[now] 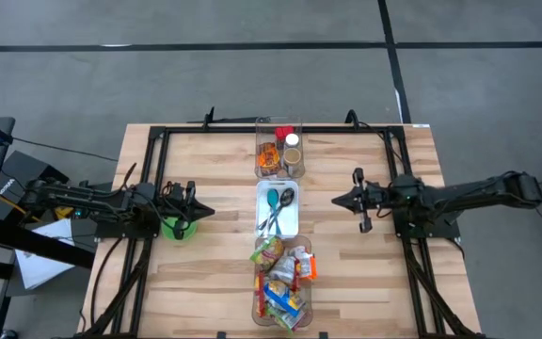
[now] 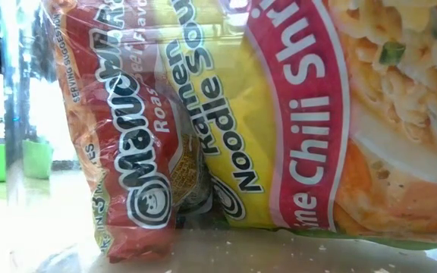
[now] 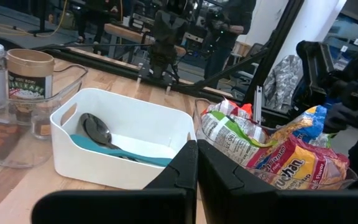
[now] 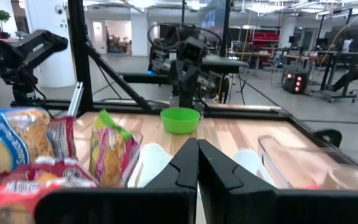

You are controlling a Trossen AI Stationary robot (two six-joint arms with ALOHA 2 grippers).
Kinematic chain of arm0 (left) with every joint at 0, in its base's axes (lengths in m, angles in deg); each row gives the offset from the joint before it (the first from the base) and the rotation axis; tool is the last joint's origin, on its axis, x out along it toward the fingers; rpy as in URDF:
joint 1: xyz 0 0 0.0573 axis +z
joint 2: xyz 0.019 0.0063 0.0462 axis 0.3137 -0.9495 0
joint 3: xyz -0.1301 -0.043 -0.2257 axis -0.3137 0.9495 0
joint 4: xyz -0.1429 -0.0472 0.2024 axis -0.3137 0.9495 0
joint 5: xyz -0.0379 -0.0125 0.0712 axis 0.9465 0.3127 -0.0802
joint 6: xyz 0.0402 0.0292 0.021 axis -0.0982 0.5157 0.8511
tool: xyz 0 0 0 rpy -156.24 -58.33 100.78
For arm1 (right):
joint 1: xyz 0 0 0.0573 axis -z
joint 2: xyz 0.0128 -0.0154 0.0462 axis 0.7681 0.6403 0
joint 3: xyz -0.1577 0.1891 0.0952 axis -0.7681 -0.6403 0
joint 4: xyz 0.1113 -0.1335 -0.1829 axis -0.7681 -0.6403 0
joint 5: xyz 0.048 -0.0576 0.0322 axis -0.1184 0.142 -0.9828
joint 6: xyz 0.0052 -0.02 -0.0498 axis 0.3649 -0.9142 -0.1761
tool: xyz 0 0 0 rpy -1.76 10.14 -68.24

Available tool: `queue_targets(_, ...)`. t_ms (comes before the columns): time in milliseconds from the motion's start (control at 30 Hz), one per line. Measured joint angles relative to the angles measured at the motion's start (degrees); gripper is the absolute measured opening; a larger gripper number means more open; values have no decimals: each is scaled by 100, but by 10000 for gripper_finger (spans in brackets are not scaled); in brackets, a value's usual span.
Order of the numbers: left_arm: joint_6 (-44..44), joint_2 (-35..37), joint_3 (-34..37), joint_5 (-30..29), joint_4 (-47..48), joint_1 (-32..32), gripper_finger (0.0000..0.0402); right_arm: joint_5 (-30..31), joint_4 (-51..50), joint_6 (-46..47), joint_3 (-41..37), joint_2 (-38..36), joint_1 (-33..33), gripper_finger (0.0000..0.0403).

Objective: Pick & Place Food Item
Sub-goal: Return to Home Position

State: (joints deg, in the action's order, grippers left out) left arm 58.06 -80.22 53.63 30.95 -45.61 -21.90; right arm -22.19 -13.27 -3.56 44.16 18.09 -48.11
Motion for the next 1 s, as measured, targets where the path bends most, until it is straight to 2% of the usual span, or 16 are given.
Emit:
queue_targets(267,0,-1,0,0,0,0,0,2,-265,12,-459,-888,37,0)
queue_targets(833,0,-1,0,0,2,0,0,422,-3506,177,-466,-3379,37,0)
queue_targets(1000,0,-1,0,-1,4,0,0,446,-3558,421,-464,-3766,26,0)
